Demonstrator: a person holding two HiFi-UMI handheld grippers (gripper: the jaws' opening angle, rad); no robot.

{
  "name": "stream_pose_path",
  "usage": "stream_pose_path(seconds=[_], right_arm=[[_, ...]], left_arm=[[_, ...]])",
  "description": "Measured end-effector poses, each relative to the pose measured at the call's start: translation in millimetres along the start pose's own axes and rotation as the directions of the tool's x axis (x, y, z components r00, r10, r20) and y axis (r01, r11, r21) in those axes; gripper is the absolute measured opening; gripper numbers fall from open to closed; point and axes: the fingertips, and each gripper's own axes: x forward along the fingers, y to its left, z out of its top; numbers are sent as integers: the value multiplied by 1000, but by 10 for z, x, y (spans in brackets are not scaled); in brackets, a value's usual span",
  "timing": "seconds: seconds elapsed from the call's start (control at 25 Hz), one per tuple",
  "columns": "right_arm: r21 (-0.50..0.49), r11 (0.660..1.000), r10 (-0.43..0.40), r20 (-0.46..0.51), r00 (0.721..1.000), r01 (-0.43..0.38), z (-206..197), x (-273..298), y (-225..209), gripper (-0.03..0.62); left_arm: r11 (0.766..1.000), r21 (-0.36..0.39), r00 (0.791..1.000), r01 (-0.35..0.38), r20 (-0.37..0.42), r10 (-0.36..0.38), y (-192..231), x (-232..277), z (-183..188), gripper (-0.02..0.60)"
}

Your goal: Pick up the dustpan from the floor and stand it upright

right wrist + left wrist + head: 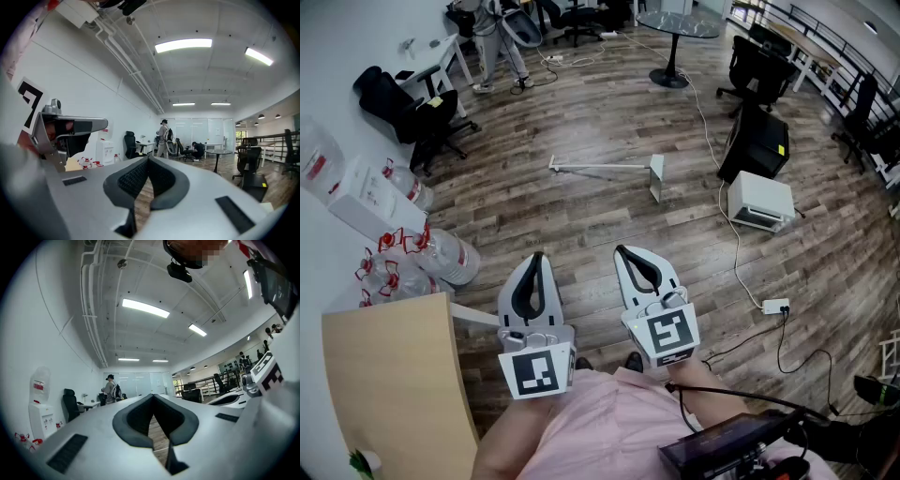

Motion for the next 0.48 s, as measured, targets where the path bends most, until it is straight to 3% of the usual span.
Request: stream_pose_path(seconds=[0.2, 0.48], right_arm=[[-3, 1000, 10, 6, 1000, -10, -31, -16, -104, 0], [8, 1000, 28, 49, 998, -28, -48, -76, -308, 2]], left_arm=[[999, -46, 1000, -14, -22, 13, -135, 47, -35, 9], [999, 5, 999, -42, -23, 42, -279, 106, -77, 9]])
